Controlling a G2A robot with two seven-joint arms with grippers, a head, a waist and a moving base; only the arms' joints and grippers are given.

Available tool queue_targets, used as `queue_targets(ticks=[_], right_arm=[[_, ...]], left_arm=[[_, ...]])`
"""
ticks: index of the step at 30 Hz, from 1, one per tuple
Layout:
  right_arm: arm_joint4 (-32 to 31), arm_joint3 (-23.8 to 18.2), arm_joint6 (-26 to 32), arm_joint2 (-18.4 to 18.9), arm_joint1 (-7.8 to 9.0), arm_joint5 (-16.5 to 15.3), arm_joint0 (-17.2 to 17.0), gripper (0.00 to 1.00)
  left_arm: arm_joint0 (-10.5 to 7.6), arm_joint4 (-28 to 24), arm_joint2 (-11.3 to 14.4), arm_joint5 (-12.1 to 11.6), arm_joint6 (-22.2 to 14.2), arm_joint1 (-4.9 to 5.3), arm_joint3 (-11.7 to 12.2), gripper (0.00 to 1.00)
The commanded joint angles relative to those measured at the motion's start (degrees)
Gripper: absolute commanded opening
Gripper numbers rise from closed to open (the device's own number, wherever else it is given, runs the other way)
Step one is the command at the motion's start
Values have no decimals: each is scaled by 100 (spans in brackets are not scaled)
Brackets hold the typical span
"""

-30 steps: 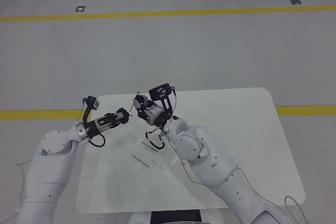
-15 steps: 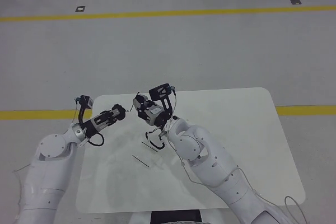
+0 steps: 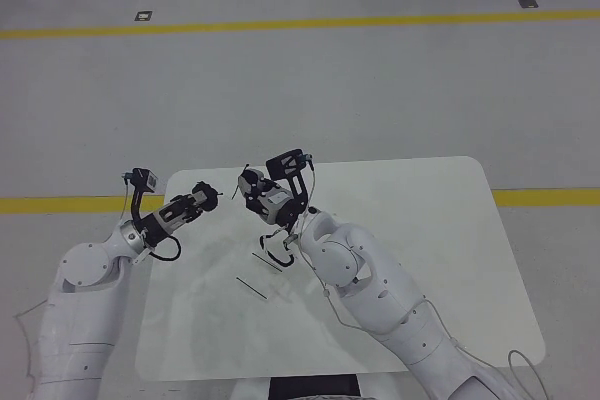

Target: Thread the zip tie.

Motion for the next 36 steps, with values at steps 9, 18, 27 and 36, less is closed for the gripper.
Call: queue_targets(ticks=[9,18,27,36], right_arm=[[0,0,0,0,0,0,0,0],[-315,-56,-441,-45,4,35,-119,0],[-362,139,-684,-185,-53,102,-18,0],[-296,430,-836,-381,-159,133,236,0]], left_arm=[[0,-3,2,0,1,1,2,0],[0,-3,2,0,1,1,2,0],[0,-3,2,0,1,1,2,0],[0,-3,2,0,1,1,2,0]])
